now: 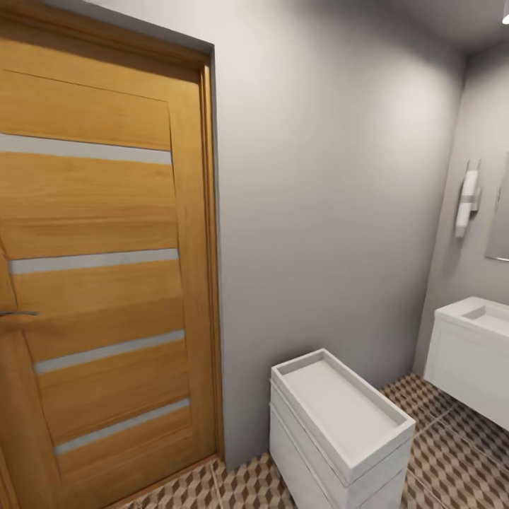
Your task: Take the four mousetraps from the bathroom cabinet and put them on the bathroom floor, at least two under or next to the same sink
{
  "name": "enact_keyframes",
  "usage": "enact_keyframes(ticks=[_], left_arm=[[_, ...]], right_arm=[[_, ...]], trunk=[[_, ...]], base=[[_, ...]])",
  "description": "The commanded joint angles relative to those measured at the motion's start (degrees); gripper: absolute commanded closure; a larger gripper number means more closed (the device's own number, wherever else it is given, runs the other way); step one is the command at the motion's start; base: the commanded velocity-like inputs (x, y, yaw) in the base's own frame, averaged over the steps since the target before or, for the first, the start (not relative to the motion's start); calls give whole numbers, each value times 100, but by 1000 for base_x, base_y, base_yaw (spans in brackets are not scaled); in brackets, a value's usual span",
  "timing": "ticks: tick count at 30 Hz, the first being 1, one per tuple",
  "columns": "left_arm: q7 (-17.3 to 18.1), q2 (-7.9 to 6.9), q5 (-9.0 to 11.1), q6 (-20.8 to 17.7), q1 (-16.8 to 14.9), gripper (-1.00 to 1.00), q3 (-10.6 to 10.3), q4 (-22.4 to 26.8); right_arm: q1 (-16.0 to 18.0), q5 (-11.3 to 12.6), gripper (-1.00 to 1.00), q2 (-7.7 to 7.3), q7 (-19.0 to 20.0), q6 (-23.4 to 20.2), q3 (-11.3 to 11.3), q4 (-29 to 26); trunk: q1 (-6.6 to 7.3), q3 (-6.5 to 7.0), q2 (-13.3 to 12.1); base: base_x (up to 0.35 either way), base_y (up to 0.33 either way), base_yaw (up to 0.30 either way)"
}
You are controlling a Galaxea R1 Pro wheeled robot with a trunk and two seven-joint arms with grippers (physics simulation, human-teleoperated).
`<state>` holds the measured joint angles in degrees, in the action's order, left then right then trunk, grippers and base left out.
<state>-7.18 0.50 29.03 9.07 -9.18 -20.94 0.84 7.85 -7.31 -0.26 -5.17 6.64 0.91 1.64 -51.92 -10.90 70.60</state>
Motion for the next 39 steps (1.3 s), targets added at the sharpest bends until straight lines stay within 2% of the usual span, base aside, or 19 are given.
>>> enact_keyframes(ticks=[1, 14, 25, 39], left_arm=[[-21, 3, 41, 14, -5, -100, -49, -4], [-21, 3, 41, 13, -5, -100, -49, -3], [-21, 3, 41, 15, -5, -100, -49, -5], [-21, 3, 38, 14, -5, -100, -50, -5]], right_arm=[[7, -55, -100, 0, -28, 25, 6, 18], [14, -51, -100, -13, -11, 20, 6, 12], [13, -48, -100, -32, -15, 74, 2, 12], [14, -59, -100, -46, -23, 57, 14, 12]], trunk=[[0, -5, 5], [0, 25, 5], [0, 27, 5], [0, 27, 5]], base=[[0, 0, 300], [0, 0, 296], [0, 0, 115], [0, 0, 277]])
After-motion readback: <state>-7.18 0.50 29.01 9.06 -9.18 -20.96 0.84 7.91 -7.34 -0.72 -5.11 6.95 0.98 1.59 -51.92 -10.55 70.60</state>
